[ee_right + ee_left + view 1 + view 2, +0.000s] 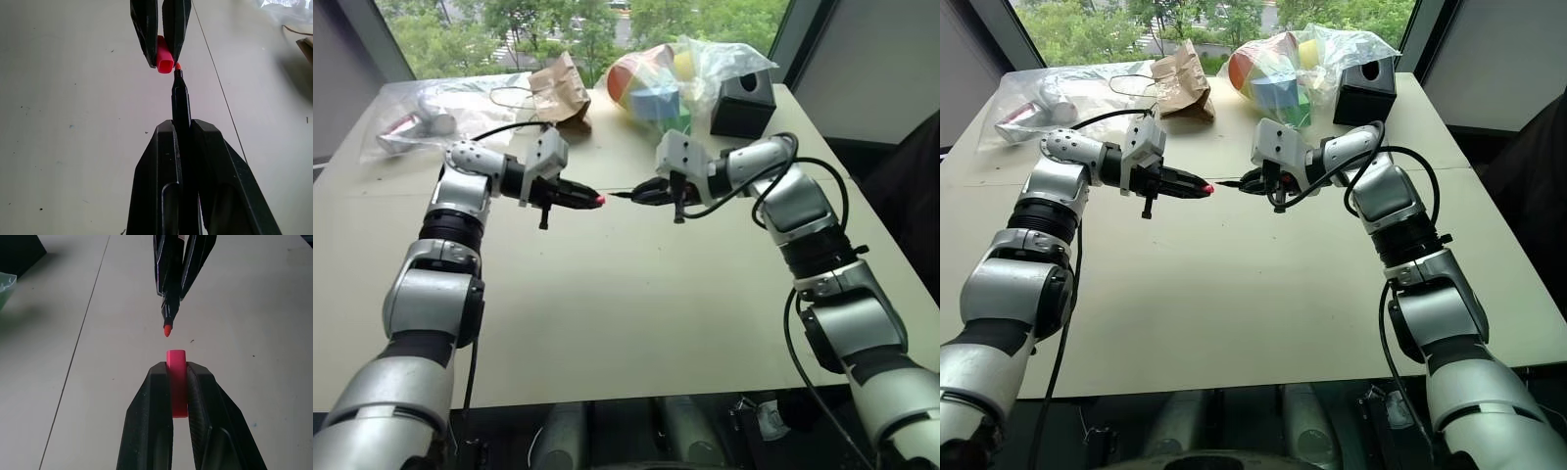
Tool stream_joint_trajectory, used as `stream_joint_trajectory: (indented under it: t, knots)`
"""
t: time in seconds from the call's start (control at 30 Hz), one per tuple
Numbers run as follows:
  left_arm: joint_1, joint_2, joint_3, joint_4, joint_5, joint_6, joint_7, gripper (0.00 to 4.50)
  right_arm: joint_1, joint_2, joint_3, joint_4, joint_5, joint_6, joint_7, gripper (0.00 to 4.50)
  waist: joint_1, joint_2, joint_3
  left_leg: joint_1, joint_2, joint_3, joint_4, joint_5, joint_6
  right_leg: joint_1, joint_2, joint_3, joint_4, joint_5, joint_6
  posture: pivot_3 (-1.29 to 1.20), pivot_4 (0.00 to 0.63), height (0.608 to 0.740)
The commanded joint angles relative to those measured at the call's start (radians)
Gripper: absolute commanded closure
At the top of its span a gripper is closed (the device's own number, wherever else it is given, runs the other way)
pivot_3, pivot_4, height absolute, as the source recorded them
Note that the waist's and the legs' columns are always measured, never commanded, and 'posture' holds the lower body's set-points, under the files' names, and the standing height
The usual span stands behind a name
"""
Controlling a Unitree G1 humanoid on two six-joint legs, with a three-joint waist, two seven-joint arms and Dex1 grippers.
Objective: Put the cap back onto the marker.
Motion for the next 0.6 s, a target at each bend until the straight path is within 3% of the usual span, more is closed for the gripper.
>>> stream_joint_trajectory:
  t: [0.03, 0.6]
  knots:
    - [-0.031, 0.01, 0.007, -0.034, -0.018, -0.001, 0.005, 4.43, -0.022, -0.002, -0.023, -0.025, 0.008, -0.009, 0.0, 4.5, 0.0, 0.0, 0.0, 0.0, 0.0, 0.0, 0.0, 0.0, 0.0, 0.0, 0.0, 0.0, 0.0, 0.0, 0.0, 0.0, 0.15, 0.74]
    - [-0.04, 0.005, 0.017, -0.042, -0.034, 0.025, 0.016, 4.43, -0.016, 0.007, -0.018, -0.024, 0.008, -0.01, -0.001, 4.5, 0.0, 0.0, 0.0, 0.0, 0.0, 0.0, 0.0, 0.0, 0.0, 0.0, 0.0, 0.0, 0.0, 0.0, 0.0, 0.0, 0.15, 0.74]
